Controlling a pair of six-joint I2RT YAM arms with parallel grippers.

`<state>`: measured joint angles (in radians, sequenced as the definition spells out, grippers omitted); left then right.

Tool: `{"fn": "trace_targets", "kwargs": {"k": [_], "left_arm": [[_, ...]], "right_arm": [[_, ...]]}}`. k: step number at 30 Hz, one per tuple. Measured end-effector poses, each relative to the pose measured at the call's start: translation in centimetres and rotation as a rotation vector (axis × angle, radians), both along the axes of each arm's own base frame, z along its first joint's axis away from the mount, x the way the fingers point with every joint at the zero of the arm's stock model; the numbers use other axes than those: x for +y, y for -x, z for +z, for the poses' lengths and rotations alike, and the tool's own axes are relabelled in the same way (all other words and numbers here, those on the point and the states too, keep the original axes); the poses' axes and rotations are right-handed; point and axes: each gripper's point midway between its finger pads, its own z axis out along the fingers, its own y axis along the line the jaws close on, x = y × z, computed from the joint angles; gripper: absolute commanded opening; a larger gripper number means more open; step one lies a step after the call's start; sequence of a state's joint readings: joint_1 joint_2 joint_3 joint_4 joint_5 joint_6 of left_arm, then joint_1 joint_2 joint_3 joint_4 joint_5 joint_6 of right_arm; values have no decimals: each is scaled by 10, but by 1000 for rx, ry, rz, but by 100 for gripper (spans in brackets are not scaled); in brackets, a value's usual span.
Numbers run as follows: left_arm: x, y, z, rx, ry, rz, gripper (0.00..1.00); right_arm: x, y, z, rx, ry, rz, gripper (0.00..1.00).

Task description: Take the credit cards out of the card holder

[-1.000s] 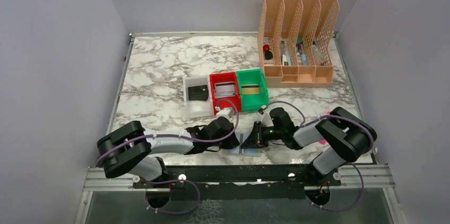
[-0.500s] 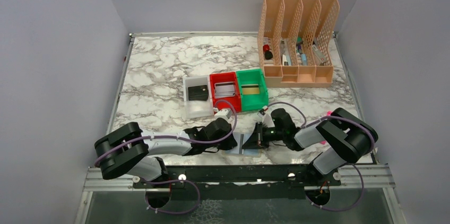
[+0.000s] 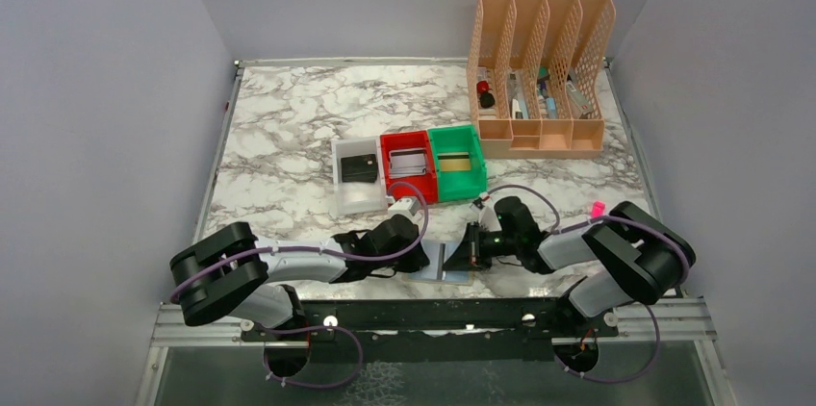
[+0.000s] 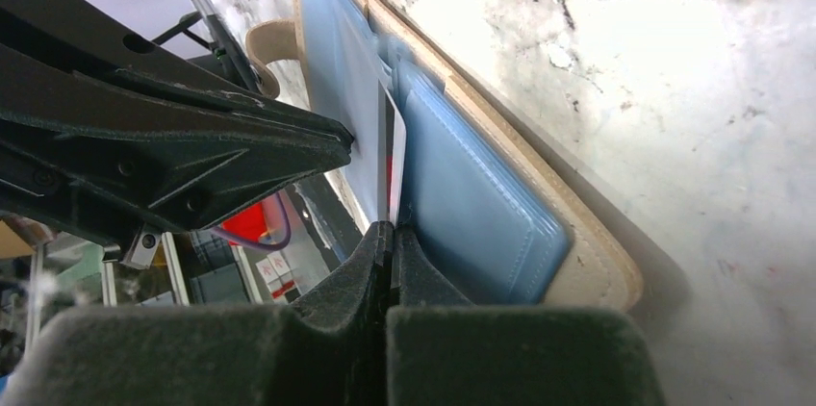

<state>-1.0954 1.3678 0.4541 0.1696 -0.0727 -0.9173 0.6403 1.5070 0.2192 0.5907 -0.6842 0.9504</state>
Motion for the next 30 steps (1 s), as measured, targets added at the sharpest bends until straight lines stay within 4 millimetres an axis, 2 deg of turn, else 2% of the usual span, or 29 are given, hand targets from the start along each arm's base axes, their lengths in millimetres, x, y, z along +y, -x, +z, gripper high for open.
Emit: {"fn": "trace_targets", "kwargs": {"k": [15, 26, 30], "left_arm": [[2, 0, -2, 1, -9, 3, 4], [2, 0, -2, -3, -11, -2, 3], [2, 0, -2, -5, -12, -4, 3]], "right_arm": [[-12, -2, 1, -35, 59, -17, 3], [-9, -3, 4, -26, 34, -36, 26], [-5, -6, 5, -21, 10, -40, 25]]}}
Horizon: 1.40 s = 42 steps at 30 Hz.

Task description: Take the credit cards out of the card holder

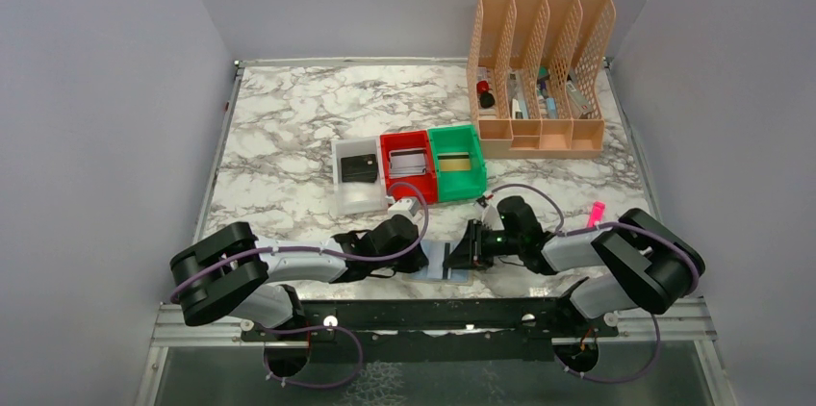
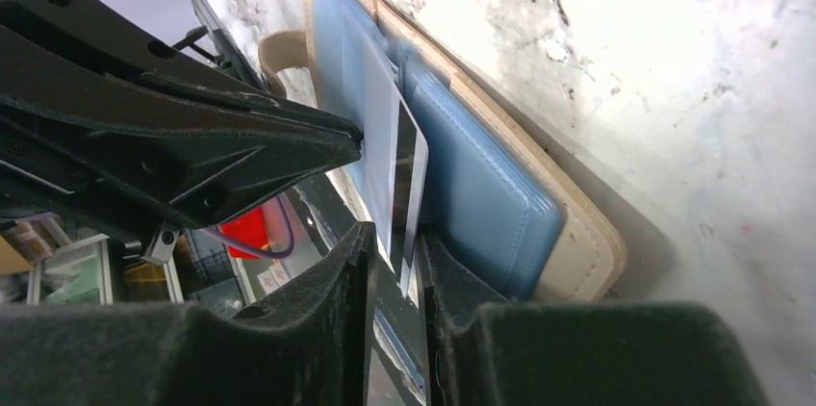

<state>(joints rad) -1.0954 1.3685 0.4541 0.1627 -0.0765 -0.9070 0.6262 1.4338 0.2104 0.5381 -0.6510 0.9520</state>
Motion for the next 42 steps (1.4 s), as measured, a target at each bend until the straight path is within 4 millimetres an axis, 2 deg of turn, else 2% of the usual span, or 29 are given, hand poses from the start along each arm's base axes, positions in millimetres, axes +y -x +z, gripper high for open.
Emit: {"fn": "trace_targets", "kwargs": {"k": [5, 9, 14, 20, 24, 28, 32, 39, 42], "left_arm": [[0, 0, 0, -1, -1, -1, 2], [0, 0, 0, -1, -1, -2, 2], [0, 0, 0, -3, -1, -3, 1], [0, 0, 0, -4, -2, -4, 1], [1, 0, 1, -4, -2, -4, 1], [3, 1, 1, -3, -5, -4, 1], [3, 1, 0, -5, -6, -6, 1], [3, 1, 0, -5, -6, -7, 1], [3, 1, 0, -5, -6, -6, 1]], "right_arm": [[1, -1, -1, 5, -2, -6, 13], [0, -2, -3, 4, 5, -13, 8], [0, -2, -3, 5, 6, -13, 4], [0, -5, 0, -11, 3, -23, 4], [-1, -6, 3, -24, 8, -31, 14], [-2, -6, 1, -28, 18, -29, 32], [0, -7, 2, -25, 1, -27, 36], [2, -9, 1, -21, -6, -34, 7], [1, -9, 1, -20, -6, -35, 2]]}}
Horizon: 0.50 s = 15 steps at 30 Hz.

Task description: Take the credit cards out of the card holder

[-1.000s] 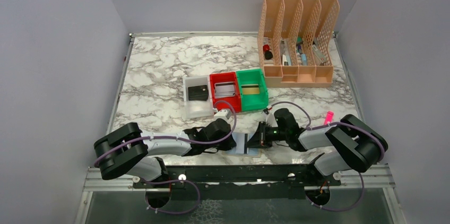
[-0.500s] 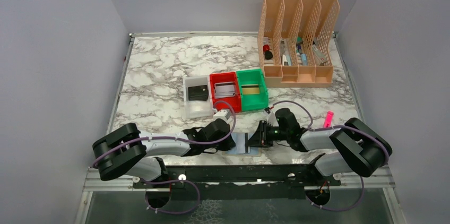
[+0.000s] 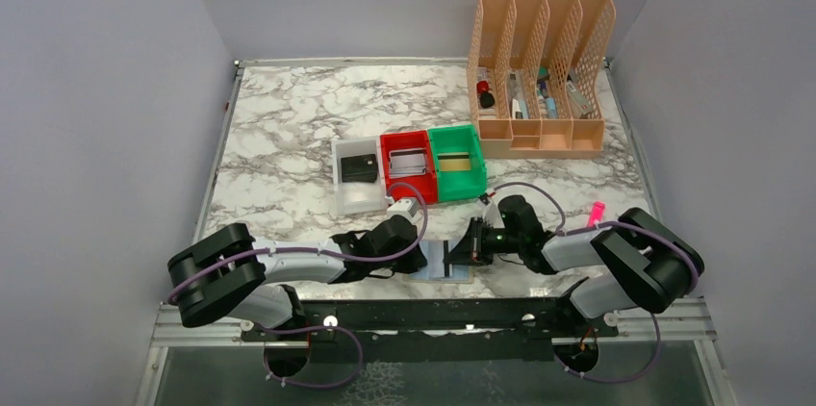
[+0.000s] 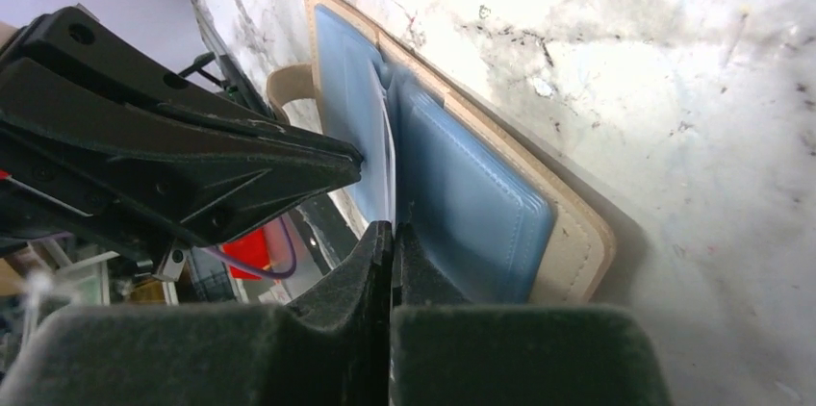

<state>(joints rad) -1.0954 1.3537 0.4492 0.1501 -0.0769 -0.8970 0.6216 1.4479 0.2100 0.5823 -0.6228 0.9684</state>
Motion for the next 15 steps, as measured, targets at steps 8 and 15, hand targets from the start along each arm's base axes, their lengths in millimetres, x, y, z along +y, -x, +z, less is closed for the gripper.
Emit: {"fn": "trace_targets", "kwargs": {"k": [8, 15], "left_arm": [[1, 0, 0, 0, 1, 1, 1], [14, 3, 0, -10, -9, 20, 4]], "right_arm": [[-7, -2, 1, -31, 42, -19, 1], [-24, -13, 12, -118, 133, -96, 1]]}}
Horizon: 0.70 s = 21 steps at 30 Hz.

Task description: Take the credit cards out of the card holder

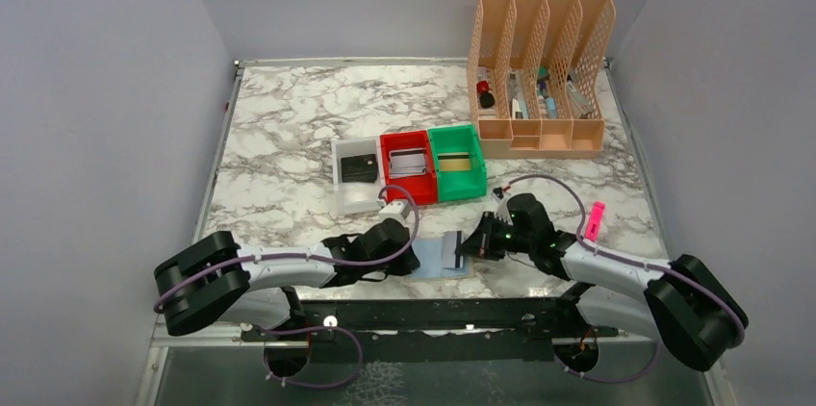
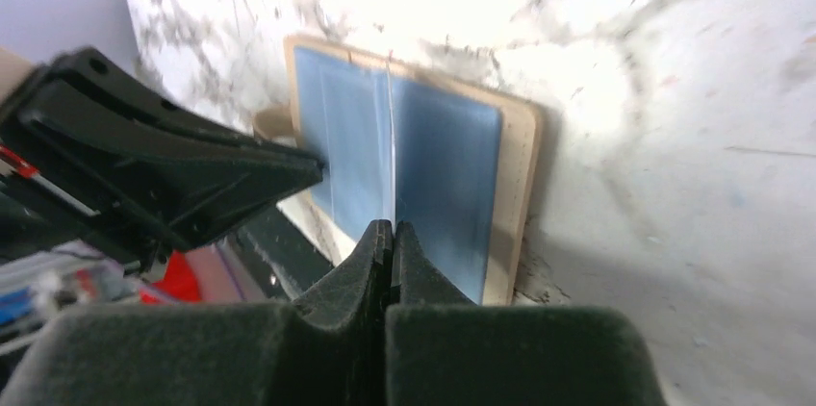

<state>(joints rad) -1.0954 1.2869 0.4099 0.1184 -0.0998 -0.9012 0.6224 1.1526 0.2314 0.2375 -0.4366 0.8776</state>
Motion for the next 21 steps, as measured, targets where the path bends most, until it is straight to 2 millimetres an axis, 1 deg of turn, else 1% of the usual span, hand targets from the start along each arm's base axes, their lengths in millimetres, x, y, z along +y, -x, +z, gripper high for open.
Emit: {"fn": "trace_targets", "kwargs": {"k": [2, 5, 8, 10, 13, 17, 21], "left_arm": [[5, 1, 1, -4, -4, 6, 6], [13, 2, 1, -11, -8, 19, 12], [20, 3, 3, -22, -6, 34, 22], [23, 2, 5, -28, -3, 42, 28], [25, 2, 9, -36, 5, 49, 34], [28, 0, 13, -48, 7, 64, 36], [31, -1, 14, -55, -2, 75, 38]], "right_arm": [[-5, -8, 8, -48, 24, -36, 1], [-12, -19, 20, -107, 52, -80, 1], [-16, -21, 24, -131, 66, -96, 1], [-17, -21, 24, -134, 71, -93, 1], [-16, -18, 19, -123, 84, -70, 1], [-7, -9, 8, -70, 77, 13, 1], [4, -2, 6, -39, 35, 90, 1]]}}
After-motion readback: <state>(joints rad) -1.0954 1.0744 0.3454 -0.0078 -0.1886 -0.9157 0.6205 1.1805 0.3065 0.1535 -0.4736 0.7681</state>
